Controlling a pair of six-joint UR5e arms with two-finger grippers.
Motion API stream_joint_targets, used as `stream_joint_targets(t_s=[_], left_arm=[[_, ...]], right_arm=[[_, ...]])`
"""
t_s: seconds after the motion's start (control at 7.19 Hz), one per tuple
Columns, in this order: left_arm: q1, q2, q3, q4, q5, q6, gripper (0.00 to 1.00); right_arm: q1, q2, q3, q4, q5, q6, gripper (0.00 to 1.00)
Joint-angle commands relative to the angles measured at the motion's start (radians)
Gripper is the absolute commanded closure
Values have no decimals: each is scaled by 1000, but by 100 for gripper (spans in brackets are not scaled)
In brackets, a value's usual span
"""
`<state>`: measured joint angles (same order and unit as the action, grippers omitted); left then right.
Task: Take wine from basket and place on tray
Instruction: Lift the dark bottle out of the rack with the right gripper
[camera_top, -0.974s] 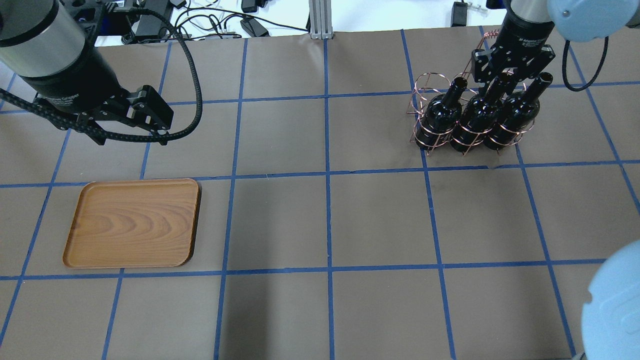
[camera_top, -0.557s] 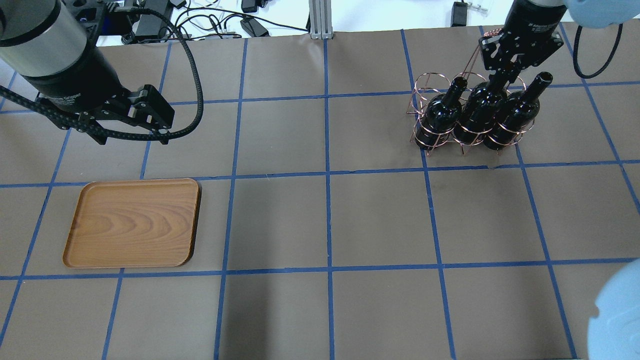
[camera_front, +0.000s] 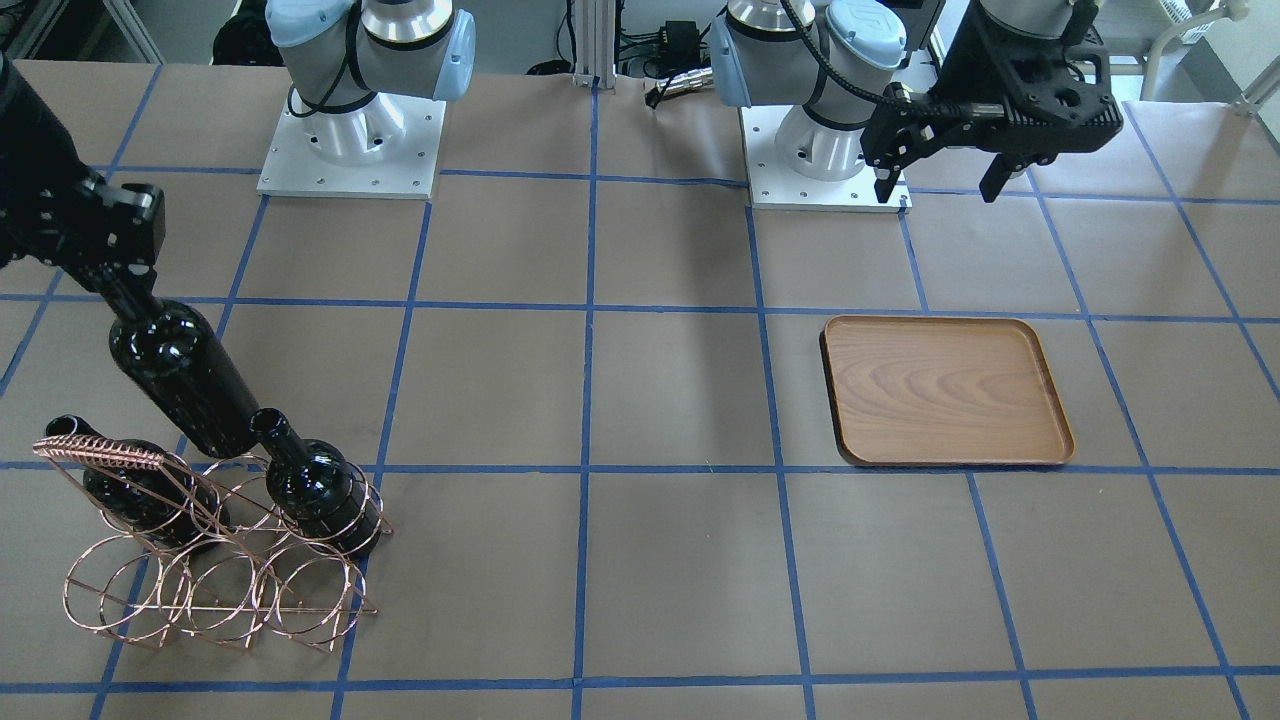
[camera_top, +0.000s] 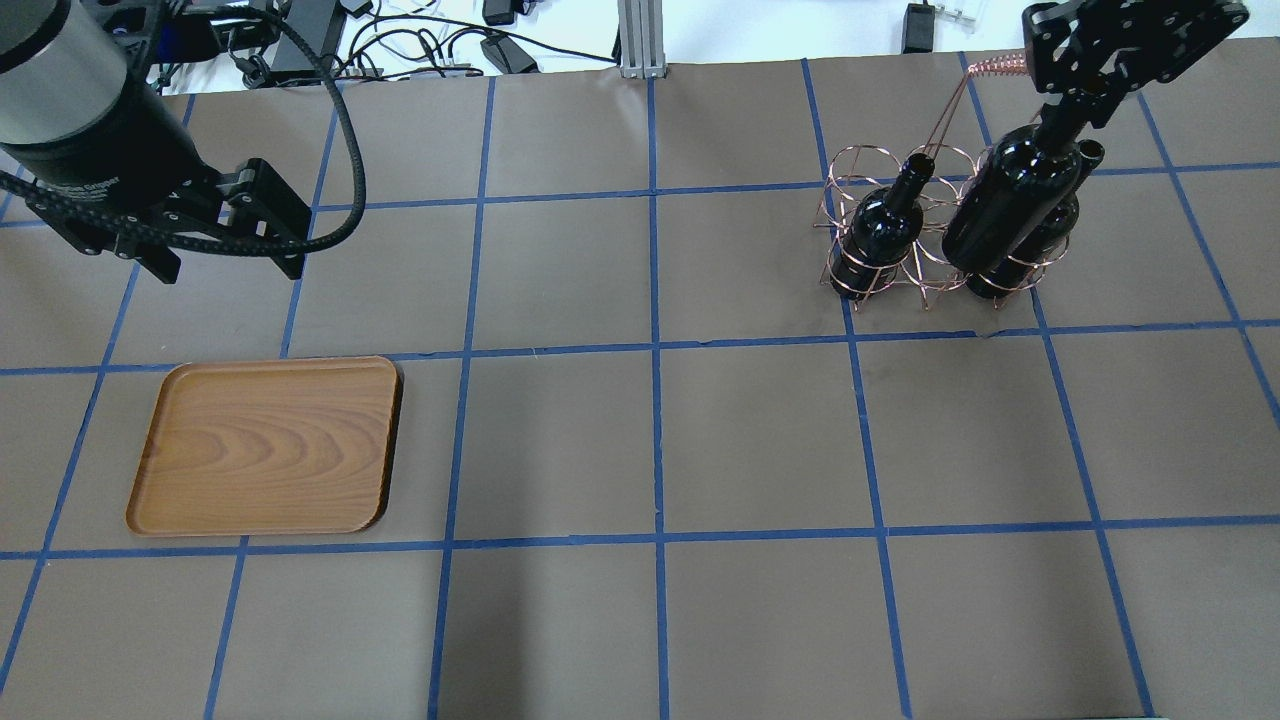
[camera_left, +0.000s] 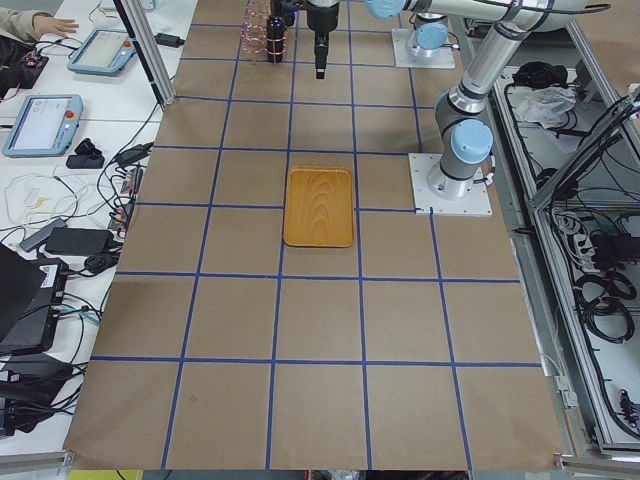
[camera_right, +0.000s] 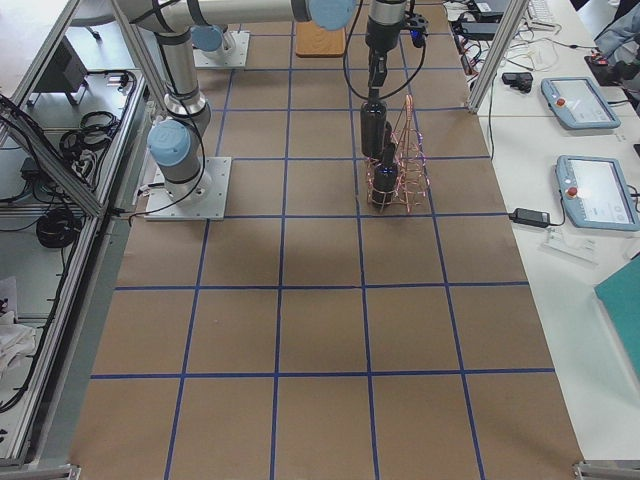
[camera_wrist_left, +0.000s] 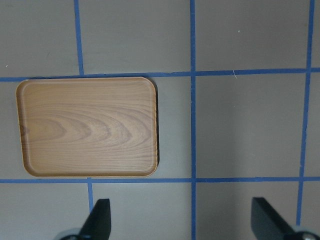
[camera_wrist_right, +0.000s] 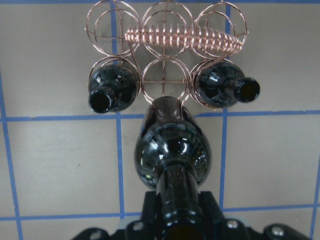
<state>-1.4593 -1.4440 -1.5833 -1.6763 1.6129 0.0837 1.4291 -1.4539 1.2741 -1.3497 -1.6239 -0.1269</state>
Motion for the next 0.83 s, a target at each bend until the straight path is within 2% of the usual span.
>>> stream_joint_targets(t_s=[0.0, 0.14, 0.28, 0.42, 0.7], left_arm=[[27, 0, 0, -2, 8, 42, 0], [40, 0, 3, -3, 10, 103, 0], [83, 0, 3, -3, 4, 111, 0], [124, 0, 3, -5, 4, 183, 0], [190, -1, 2, -5, 10, 240, 0]], right_arm=[[80, -57, 87, 72, -1, 141, 96], [165, -72, 150, 37, -1, 235, 96], [276, -62, 169, -15, 2, 357, 96], [380, -36, 174, -26, 6, 500, 96], [590, 36, 165, -99, 70, 790, 96]])
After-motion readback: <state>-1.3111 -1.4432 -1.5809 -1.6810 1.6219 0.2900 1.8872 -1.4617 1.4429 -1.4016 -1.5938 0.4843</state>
